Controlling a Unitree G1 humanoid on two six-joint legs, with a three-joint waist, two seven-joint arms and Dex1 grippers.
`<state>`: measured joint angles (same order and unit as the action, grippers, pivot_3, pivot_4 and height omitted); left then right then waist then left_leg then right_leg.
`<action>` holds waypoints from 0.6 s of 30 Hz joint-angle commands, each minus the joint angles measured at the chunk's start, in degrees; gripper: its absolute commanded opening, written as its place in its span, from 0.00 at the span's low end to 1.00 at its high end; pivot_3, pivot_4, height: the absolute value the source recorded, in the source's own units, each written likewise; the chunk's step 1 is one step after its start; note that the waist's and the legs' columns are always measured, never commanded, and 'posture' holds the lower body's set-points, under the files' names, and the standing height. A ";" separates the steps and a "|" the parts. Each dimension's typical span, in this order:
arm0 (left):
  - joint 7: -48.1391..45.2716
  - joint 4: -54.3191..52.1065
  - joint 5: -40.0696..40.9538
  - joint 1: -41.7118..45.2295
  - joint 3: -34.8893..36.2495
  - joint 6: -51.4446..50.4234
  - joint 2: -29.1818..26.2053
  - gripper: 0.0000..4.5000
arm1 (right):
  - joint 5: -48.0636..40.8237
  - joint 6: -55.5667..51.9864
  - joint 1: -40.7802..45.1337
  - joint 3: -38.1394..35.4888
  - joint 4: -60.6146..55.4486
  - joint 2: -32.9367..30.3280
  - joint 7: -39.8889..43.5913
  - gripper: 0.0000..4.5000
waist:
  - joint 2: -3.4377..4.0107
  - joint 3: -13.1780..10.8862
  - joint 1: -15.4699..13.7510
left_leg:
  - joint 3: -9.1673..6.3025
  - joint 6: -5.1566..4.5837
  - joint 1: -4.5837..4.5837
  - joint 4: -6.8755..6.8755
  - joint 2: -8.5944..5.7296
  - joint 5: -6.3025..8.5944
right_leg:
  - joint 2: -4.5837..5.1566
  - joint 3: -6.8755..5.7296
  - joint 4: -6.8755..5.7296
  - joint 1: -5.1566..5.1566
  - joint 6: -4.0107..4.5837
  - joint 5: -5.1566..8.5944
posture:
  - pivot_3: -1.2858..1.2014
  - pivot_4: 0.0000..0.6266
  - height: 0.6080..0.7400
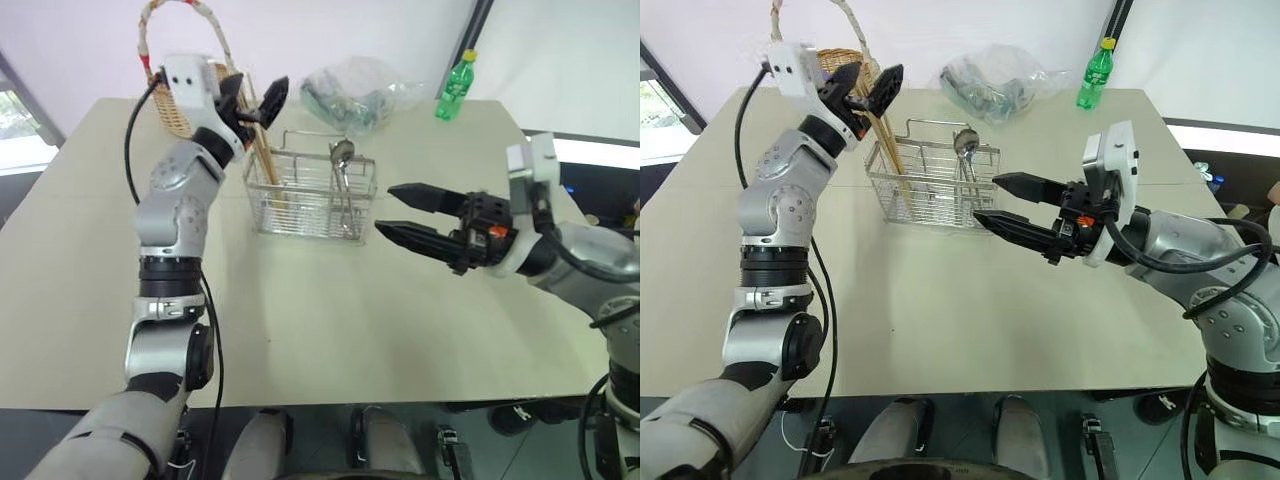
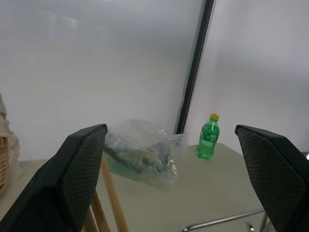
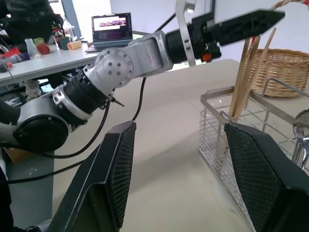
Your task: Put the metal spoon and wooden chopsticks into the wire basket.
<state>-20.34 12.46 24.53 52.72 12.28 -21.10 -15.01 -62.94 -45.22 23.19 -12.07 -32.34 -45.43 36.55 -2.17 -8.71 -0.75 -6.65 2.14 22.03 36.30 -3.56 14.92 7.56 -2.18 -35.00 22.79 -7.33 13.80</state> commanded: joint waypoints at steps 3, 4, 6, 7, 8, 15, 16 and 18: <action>0.64 -4.16 2.13 2.67 2.20 -1.84 -2.50 0.99 | 1.10 1.47 1.34 -0.38 0.26 0.20 1.72 0.67 | 0.00 0.00 -0.02 | -0.01 0.00 0.00 0.00 0.00 0.00 | -0.01 0.00 -0.01 0.00 0.00 0.00 | 0.52 0.24 0.50; 0.75 -4.78 2.54 2.86 2.39 -2.49 -2.96 0.99 | 1.26 1.50 1.34 -0.33 0.37 0.21 2.01 0.67 | 0.00 0.00 -0.02 | -0.01 0.00 0.00 0.00 0.00 0.00 | -0.01 0.00 -0.01 0.00 0.00 0.00 | 0.52 0.24 0.50; 0.96 -6.16 3.67 3.57 2.96 -4.33 -4.16 0.99 | 1.60 1.53 1.48 -0.16 0.62 0.26 2.42 0.67 | 0.00 0.00 -0.02 | -0.01 0.00 0.01 0.00 0.00 0.00 | -0.01 0.00 -0.01 0.00 0.00 0.00 | 0.52 0.24 0.50; 0.90 -7.04 4.32 3.99 3.23 -5.49 -4.97 0.99 | 1.77 1.54 1.47 -0.14 0.68 0.26 2.66 0.67 | 0.00 -0.01 -0.01 | -0.01 0.00 0.01 0.01 0.00 0.00 | -0.01 0.00 -0.01 0.00 0.00 0.00 | 0.52 0.24 0.50; 0.50 -7.89 4.99 4.58 3.52 -6.86 -6.13 0.99 | 1.91 1.52 1.59 -0.10 0.81 0.27 2.83 0.67 | 0.00 -0.01 -0.01 | -0.01 0.00 0.01 0.01 0.00 0.00 | -0.01 0.00 -0.01 0.00 0.00 0.00 | 0.52 0.24 0.50; -11.32 -10.68 11.28 7.58 4.80 -19.93 -23.62 0.99 | 3.41 1.48 2.53 -1.08 3.23 -1.59 6.13 0.67 | 0.12 -0.06 0.50 | 0.02 0.00 -0.05 -0.08 0.04 0.00 | -0.06 0.01 -0.05 0.06 0.00 0.01 | 0.52 0.24 0.50; -14.04 -11.12 11.87 7.20 4.63 -20.93 -26.56 0.99 | 3.84 1.55 2.68 -1.28 3.89 -2.01 6.85 0.67 | 0.12 -0.07 0.53 | 0.02 0.00 -0.08 -0.10 0.04 0.00 | -0.06 0.02 -0.07 0.05 0.01 0.01 | 0.52 0.24 0.50; -20.74 -12.56 12.54 5.03 4.09 -21.69 -32.84 0.99 | 4.82 1.80 2.95 -1.52 5.22 -2.83 8.34 0.67 | 0.15 -0.09 0.54 | 0.02 0.00 -0.08 -0.11 0.06 0.00 | -0.09 0.02 -0.05 0.04 0.02 0.02 | 0.52 0.24 0.50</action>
<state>-35.91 2.65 35.79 58.19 15.39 -42.34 -44.90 -58.64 -44.93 25.12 -11.76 -27.27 -47.24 43.54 -2.02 -8.80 -0.21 -6.62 2.14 21.94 36.18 -3.49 14.93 7.45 -2.15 -35.05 22.84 -7.30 13.82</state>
